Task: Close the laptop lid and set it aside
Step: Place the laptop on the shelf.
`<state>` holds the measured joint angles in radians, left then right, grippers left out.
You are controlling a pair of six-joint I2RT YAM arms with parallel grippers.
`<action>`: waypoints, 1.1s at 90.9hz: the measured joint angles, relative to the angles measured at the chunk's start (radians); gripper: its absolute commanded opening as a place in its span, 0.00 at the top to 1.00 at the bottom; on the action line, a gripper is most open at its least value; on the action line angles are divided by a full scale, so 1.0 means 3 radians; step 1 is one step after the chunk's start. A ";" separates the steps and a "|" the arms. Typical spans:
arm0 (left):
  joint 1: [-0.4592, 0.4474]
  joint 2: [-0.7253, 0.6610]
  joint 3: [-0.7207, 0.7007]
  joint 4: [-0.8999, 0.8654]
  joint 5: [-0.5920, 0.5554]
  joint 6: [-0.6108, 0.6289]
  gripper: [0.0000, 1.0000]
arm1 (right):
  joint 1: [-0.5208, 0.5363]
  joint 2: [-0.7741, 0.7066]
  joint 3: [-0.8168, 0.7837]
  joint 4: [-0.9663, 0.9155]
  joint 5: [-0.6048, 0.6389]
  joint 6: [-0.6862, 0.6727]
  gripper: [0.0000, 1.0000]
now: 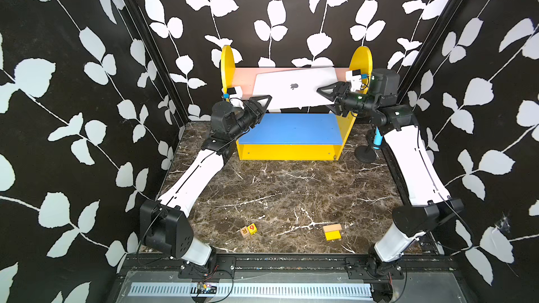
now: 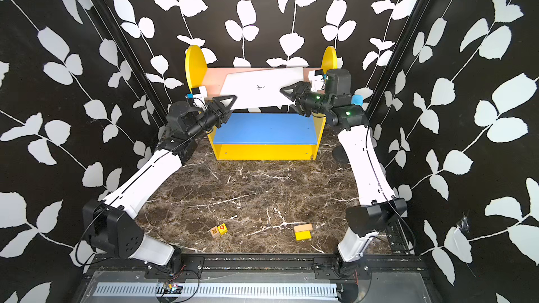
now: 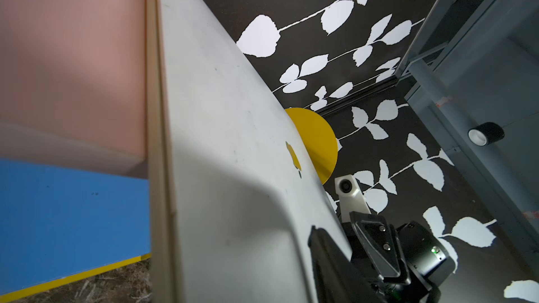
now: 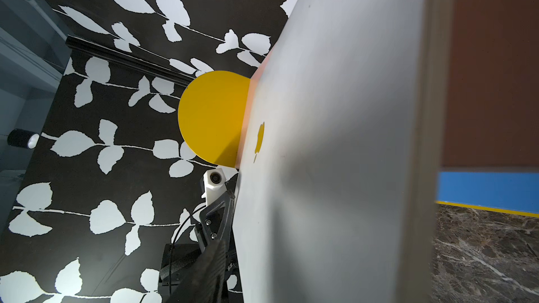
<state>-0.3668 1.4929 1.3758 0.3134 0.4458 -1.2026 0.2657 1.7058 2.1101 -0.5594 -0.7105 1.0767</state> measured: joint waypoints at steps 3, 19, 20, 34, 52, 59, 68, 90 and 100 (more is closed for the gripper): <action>0.0000 0.0001 0.0000 0.0000 0.0008 0.0001 0.36 | 0.0000 0.0022 0.0028 -0.0011 -0.0005 0.0000 0.48; 0.0004 0.0017 0.0001 -0.0003 0.0025 0.0001 0.22 | -0.0001 0.0137 0.0197 -0.0159 -0.0015 -0.0024 0.48; 0.0004 0.0017 0.0003 -0.0004 0.0025 0.0014 0.21 | -0.0001 0.0145 0.0212 -0.0174 -0.0015 -0.0027 0.48; 0.0008 0.0041 0.0084 -0.0047 0.0039 0.0028 0.09 | -0.0023 0.0264 0.0383 -0.0340 -0.0014 -0.0055 0.47; 0.0008 0.0048 0.0219 -0.0137 0.0061 0.0083 0.02 | -0.0084 0.0507 0.0819 -0.0654 -0.0004 -0.0132 0.44; 0.0011 0.0048 0.0272 -0.0189 0.0061 0.0107 0.02 | -0.0112 0.0622 0.1029 -0.0773 0.0000 -0.0167 0.43; 0.0020 0.0053 0.0327 -0.0239 0.0062 0.0122 0.02 | -0.0139 0.0735 0.1237 -0.0908 0.0005 -0.0202 0.41; 0.0072 0.0075 0.0379 -0.0285 0.0062 0.0123 0.02 | -0.0197 0.0790 0.1325 -0.1148 0.0060 -0.0291 0.37; 0.0092 0.0097 0.0388 -0.0286 0.0061 0.0122 0.02 | -0.0229 0.0792 0.1329 -0.1190 0.0081 -0.0338 0.36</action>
<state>-0.3393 1.5219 1.4921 0.2276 0.4641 -1.1660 0.1970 1.9434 2.5088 -0.9165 -0.6861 0.9752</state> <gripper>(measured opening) 0.982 0.636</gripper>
